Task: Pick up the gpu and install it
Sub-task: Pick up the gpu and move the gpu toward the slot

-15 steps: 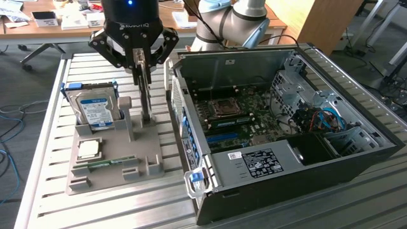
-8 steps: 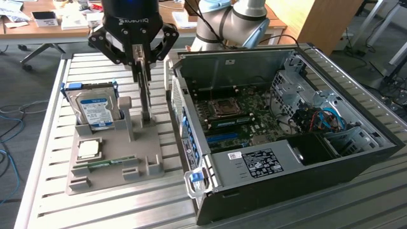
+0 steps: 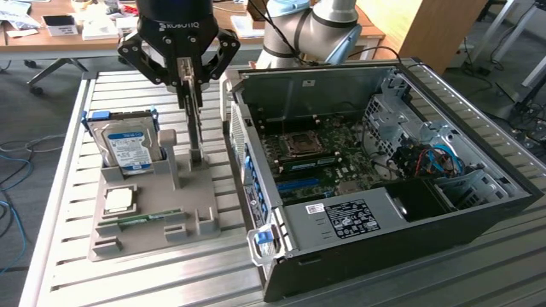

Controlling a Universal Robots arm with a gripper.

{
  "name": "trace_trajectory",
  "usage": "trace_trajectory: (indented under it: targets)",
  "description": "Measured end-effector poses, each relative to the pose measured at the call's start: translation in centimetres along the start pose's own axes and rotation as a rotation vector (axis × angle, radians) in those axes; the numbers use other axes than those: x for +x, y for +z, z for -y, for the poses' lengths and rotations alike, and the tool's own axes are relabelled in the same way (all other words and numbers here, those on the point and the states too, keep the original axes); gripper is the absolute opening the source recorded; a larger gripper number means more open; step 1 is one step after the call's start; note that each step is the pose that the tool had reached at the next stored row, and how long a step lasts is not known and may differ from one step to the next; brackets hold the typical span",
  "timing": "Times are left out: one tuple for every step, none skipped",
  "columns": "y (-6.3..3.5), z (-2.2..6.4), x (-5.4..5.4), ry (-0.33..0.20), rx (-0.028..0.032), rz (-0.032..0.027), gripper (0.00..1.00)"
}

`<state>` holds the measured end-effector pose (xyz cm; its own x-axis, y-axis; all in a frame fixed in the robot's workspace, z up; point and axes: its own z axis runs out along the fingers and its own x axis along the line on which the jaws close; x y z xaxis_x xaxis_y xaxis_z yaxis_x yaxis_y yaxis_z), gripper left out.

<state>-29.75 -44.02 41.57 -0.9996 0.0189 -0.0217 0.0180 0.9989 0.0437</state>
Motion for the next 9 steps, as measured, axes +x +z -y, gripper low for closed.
trace_trajectory:
  targets:
    - [0.0, 0.0, 0.0, 0.0, 0.0, 0.0, 0.27]
    - [-0.01, 0.0, -0.02, 0.0, 0.0001, -0.0001, 0.27]
    - [-0.01, 0.0, -0.06, 0.0, 0.0, -0.0001, 0.27]
    - [0.0, 0.0, -0.11, 0.0, 0.0001, -0.0001, 0.27]
    - [0.0, 0.0, -0.17, 0.0, 0.0001, -0.0001, 0.27]
    - [0.01, 0.0, -0.23, 0.0, 0.0, 0.0, 0.27]
    - [0.0, -0.01, -0.33, 0.0, 0.0001, 0.0, 0.27]
    - [0.01, -0.01, -0.43, 0.0, 0.0, 0.0, 0.27]
    - [0.01, -0.01, -0.55, 0.0, 0.0, 0.0, 0.27]
